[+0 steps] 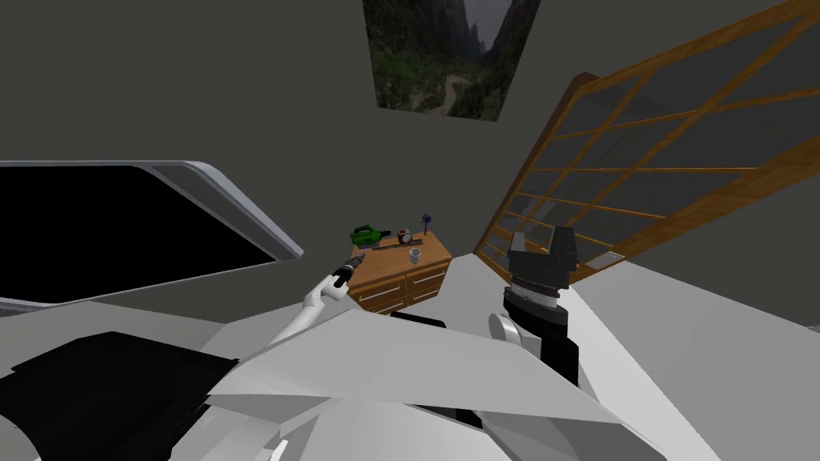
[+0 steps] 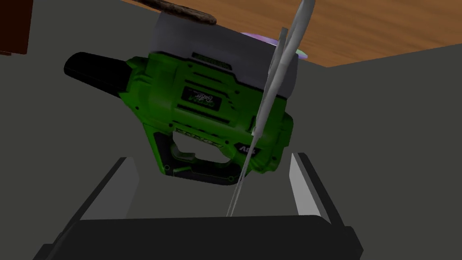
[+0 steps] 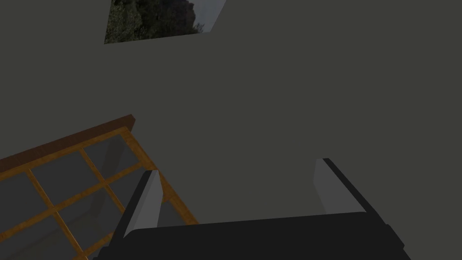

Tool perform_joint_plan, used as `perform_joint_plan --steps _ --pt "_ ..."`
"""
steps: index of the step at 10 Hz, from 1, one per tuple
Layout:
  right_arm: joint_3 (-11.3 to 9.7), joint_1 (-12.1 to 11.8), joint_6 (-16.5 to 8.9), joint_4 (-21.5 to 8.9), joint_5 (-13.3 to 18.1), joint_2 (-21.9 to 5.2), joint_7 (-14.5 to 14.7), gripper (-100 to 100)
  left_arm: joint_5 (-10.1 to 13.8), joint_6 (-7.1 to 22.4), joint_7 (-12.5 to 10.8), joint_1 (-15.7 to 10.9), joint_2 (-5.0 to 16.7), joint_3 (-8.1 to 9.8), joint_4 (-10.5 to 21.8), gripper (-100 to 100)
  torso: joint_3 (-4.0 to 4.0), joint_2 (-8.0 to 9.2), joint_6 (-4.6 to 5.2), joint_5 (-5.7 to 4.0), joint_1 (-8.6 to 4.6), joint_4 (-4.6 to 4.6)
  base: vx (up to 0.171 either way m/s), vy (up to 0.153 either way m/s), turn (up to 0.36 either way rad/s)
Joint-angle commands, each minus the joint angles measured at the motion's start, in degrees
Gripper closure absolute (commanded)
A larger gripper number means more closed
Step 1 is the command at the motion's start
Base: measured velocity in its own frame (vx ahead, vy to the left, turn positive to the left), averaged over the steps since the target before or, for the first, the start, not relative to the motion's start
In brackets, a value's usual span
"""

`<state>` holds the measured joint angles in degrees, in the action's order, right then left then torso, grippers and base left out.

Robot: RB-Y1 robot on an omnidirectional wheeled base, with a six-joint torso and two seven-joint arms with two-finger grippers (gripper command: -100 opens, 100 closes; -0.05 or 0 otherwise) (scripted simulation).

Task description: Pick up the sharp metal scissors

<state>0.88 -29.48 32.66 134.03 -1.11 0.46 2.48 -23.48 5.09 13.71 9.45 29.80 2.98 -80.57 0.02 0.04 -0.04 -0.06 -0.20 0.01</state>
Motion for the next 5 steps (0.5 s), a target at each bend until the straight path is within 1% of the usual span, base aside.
perform_joint_plan --steps 1,2,5 --pt "0.0 0.0 0.0 0.0 0.0 0.0 0.0 0 -0.44 0.38 0.5 -0.45 0.66 0.19 1.81 -100 0.0 0.0 0.0 0.0 0.0 0.0 0.011 -0.041 -0.027" --pt "0.0 0.0 0.0 0.0 0.0 0.0 0.0 0 -1.02 1.25 1.13 -0.97 1.7 0.23 3.54 -100 0.0 0.0 -0.03 0.01 0.05 0.0 0.012 -0.039 -0.072" --pt "0.0 0.0 0.0 0.0 0.0 0.0 0.0 0 -2.48 3.4 2.71 -2.22 4.57 0.33 7.79 -100 -0.02 -0.03 0.0 0.01 0.04 -0.01 0.017 -0.047 -0.132"
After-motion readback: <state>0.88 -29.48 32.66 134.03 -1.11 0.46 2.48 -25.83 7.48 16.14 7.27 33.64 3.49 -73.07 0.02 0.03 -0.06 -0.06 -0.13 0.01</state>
